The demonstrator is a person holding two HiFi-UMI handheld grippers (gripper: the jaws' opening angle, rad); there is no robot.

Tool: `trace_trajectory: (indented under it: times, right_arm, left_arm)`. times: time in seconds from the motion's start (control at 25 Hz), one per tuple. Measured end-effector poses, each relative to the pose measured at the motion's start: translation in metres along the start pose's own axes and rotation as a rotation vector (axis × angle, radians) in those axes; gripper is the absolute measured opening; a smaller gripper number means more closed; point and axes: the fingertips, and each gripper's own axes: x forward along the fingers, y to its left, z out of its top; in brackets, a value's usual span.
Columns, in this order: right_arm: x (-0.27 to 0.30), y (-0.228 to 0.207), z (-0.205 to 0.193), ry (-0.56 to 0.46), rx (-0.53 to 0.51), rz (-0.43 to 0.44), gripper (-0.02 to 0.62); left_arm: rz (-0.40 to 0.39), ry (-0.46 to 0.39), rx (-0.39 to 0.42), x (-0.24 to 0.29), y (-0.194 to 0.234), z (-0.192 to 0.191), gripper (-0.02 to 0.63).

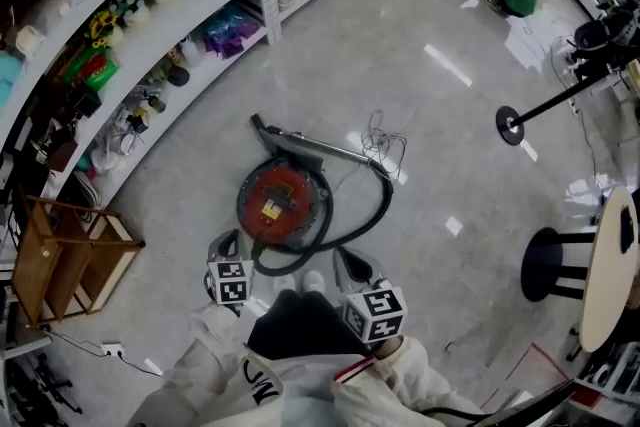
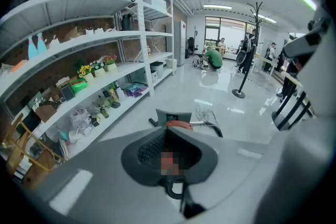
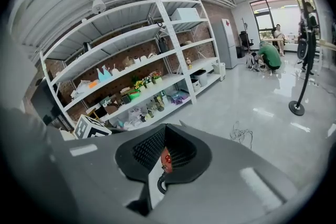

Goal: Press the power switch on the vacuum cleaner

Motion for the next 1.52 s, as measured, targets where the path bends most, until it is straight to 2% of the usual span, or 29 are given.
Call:
trace_trajectory:
  times: [0.52, 0.88, 1.32, 1.52]
  right_arm:
    - [-0.012, 0.016, 0.043, -0.073, -0.046, 0.023, 0.000]
    - [-0.015, 0.018, 0.077, -0.142, -0.081, 0.034, 0.000]
    - [-0.018, 0.022, 0.106, -0.204, -0.105, 0.040, 0.000]
    - [-0.019, 0.024, 0.104, -0.206, -0.110, 0.055, 0.000]
  left_arm:
    - [0.045, -0.154, 0.006, -0.059, 0.027, 0.077, 0.000]
    - [0.023, -0.253, 0.036, -0.100, 0.014, 0.118, 0.000]
    - [0.049, -0.355, 0.038, -0.136, 0.020, 0.157, 0.000]
    - [0.062, -0.370, 0.031, -0.143, 0.020, 0.158, 0.000]
